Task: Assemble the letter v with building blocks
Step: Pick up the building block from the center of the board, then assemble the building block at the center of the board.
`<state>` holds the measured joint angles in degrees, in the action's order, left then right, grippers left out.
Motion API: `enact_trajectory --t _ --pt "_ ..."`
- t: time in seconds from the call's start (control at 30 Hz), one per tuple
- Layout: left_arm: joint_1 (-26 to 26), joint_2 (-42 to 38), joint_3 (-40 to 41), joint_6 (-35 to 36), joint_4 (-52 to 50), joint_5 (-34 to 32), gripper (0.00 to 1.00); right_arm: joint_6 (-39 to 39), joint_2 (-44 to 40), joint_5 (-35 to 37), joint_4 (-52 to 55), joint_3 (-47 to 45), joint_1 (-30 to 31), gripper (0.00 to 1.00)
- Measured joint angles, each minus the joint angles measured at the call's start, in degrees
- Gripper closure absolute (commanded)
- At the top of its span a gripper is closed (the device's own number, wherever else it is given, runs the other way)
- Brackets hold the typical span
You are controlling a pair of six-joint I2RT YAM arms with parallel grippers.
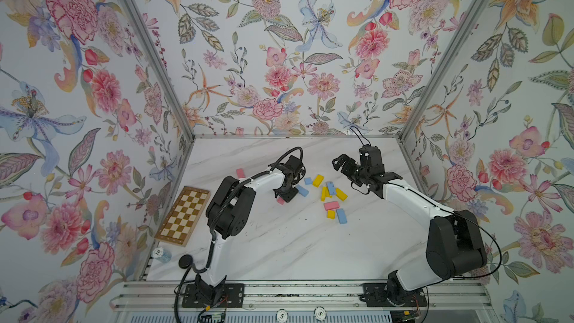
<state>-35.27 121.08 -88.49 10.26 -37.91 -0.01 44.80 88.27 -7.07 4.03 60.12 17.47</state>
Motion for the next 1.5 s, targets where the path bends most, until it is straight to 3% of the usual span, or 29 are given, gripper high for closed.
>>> enact_trajectory --t 0.23,0.4,0.57,0.77,1.0,1.2,1.5 --pt "0.0 -1.1 1.4 1.8 -1.4 3.1 0.75 0.2 0.0 0.0 -0.5 0.0 0.0 0.01" --pt "0.1 -1.7 1.6 5.2 -2.7 4.3 0.78 0.3 0.0 0.0 -0.5 0.0 0.0 0.01" --pt "0.1 -2.9 1.6 11.8 -2.3 2.8 0.95 0.5 0.0 0.0 -0.5 0.0 0.4 0.01" --pt "1.1 -3.9 0.3 21.4 1.6 1.7 0.92 0.7 0.3 0.0 -0.5 0.0 1.7 0.01" --pt "6.2 -1.4 -7.9 27.9 1.7 1.3 0.89 0.7 0.3 0.3 -0.3 0.6 2.8 0.01" --pt "9.5 2.8 -12.1 29.4 0.5 1.8 0.89 -0.3 1.8 1.9 0.8 3.4 4.8 0.01" --pt "10.7 5.1 -13.0 29.1 -1.5 5.4 0.89 -8.3 5.5 7.5 5.2 9.6 12.7 0.01"
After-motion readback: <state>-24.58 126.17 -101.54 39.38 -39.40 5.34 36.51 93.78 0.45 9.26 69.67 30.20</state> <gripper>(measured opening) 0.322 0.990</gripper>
